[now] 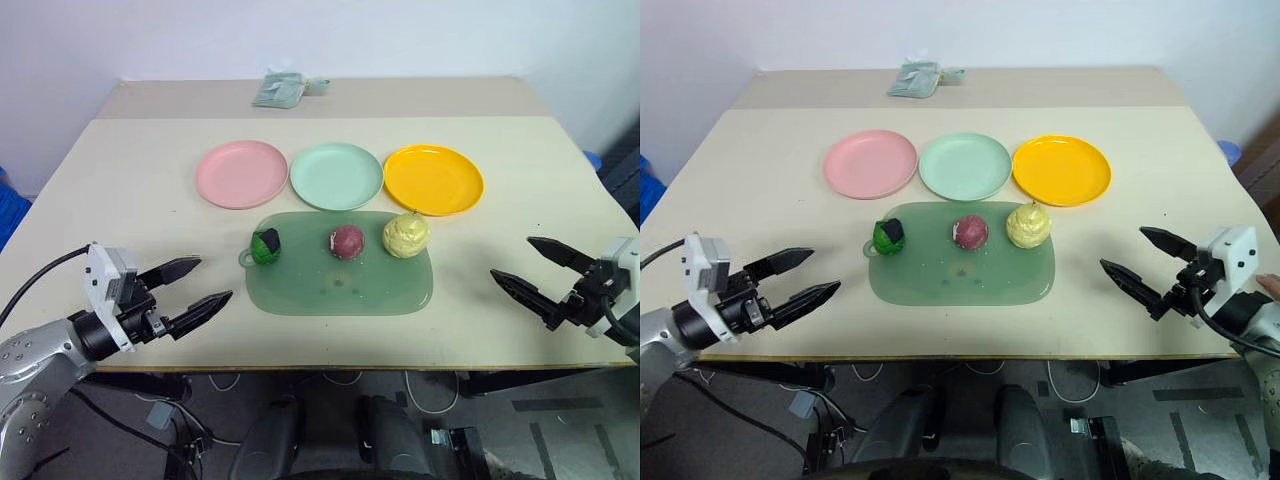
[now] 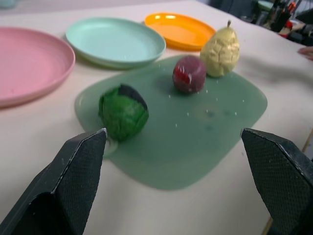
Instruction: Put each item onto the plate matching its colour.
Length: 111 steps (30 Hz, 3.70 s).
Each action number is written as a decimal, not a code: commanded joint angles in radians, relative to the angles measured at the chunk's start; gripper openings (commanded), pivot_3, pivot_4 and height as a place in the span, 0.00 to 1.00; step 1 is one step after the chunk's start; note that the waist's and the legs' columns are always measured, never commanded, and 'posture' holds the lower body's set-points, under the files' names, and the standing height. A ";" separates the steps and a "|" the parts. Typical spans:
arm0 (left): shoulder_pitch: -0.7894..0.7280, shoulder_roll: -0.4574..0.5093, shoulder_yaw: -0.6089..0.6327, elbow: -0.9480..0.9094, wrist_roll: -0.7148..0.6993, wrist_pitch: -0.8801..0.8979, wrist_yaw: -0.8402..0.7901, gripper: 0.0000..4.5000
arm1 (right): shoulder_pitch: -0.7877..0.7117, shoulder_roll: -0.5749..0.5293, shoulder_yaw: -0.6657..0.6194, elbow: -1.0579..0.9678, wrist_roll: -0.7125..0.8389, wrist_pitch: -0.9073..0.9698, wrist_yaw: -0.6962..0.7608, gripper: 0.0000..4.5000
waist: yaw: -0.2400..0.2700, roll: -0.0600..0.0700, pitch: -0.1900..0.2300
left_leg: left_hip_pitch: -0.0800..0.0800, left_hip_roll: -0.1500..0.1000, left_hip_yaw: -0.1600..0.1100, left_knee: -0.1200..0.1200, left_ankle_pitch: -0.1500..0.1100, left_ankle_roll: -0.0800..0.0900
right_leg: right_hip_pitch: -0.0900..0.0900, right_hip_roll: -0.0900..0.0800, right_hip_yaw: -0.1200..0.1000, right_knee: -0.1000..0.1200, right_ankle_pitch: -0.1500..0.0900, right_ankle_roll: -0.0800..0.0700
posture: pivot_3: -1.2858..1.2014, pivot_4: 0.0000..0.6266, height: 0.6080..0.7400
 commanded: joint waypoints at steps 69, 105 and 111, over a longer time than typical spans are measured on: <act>-0.572 -0.285 -0.410 0.199 0.255 0.411 0.584 1.00 | -0.280 0.057 0.381 -0.153 -0.041 -0.082 0.052 0.99 | 0.000 -0.001 0.000 | 0.000 -0.001 0.000 0.001 0.000 0.000 | -0.001 0.001 0.000 0.002 0.003 0.004 | 0.52 0.24 1.00; -1.579 -0.646 -0.457 1.759 0.686 -0.329 0.512 0.52 | -0.408 0.178 0.392 -0.173 -0.191 -0.012 -0.344 1.00 | 0.020 -0.004 0.001 | -0.003 -0.005 0.002 0.007 -0.001 0.002 | -0.002 0.001 0.000 0.001 0.008 0.013 | 0.52 0.24 1.00; -1.592 -0.671 -0.443 1.822 0.719 -0.368 0.503 0.52 | -0.314 0.212 0.394 -0.230 -0.223 -0.018 -0.393 1.00 | 0.026 -0.004 0.001 | -0.003 -0.007 0.000 0.009 -0.001 0.003 | -0.001 0.001 -0.001 0.003 0.009 0.014 | 0.52 0.24 1.00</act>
